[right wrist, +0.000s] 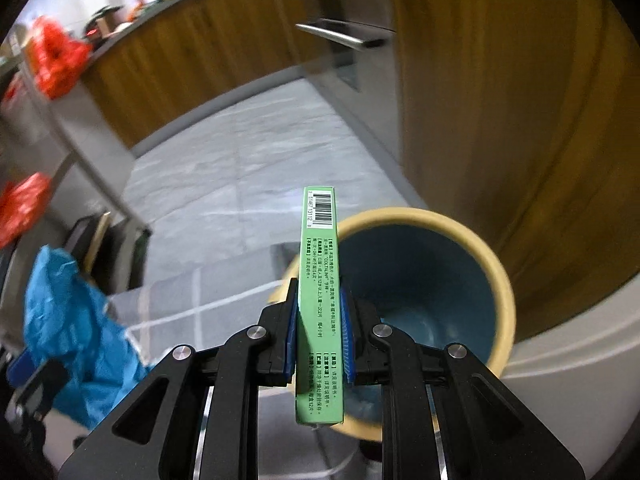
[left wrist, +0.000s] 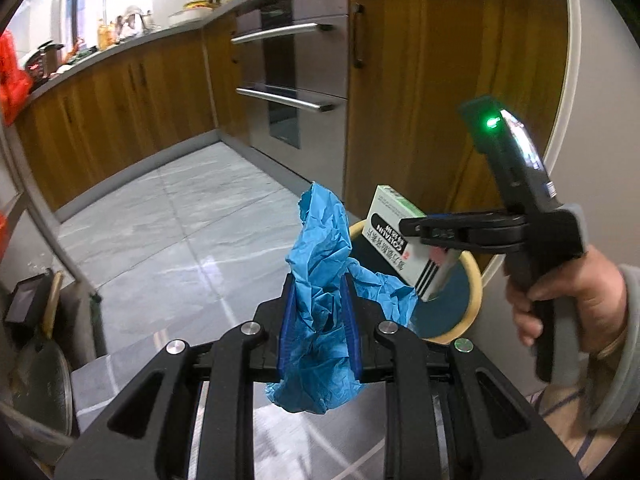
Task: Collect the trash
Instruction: 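Carry the box and glove over the bin and release both inside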
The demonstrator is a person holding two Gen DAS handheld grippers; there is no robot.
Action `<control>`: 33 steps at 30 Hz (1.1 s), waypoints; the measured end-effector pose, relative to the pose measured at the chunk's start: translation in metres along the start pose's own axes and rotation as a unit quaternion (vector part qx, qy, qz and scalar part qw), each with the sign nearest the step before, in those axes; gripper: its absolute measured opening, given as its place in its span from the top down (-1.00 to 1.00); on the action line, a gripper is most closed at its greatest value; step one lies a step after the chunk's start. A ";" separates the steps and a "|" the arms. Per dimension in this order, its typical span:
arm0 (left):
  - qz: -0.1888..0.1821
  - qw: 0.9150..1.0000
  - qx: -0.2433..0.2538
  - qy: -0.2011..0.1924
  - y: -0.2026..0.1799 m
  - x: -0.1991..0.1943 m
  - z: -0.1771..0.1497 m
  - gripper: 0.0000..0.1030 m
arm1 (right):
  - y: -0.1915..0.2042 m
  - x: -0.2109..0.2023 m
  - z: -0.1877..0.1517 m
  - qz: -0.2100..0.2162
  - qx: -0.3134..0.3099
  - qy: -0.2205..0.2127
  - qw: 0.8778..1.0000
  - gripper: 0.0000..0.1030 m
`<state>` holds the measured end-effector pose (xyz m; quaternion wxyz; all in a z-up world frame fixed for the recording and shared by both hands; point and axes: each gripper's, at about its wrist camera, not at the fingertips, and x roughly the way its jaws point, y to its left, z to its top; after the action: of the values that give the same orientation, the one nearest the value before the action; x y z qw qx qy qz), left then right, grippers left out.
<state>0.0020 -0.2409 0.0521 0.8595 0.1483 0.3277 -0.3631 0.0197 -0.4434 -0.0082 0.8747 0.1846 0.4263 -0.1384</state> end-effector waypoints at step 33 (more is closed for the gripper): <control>-0.017 0.994 0.039 0.105 -0.067 0.158 0.023 0.51 | -0.078 0.067 -0.010 -0.121 0.082 0.077 0.986 0.61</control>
<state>0.0467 -0.3822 -0.0380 0.8077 0.2134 0.4039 -0.3727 0.0219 -0.5143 -0.0829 0.7982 0.2132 0.4983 -0.2628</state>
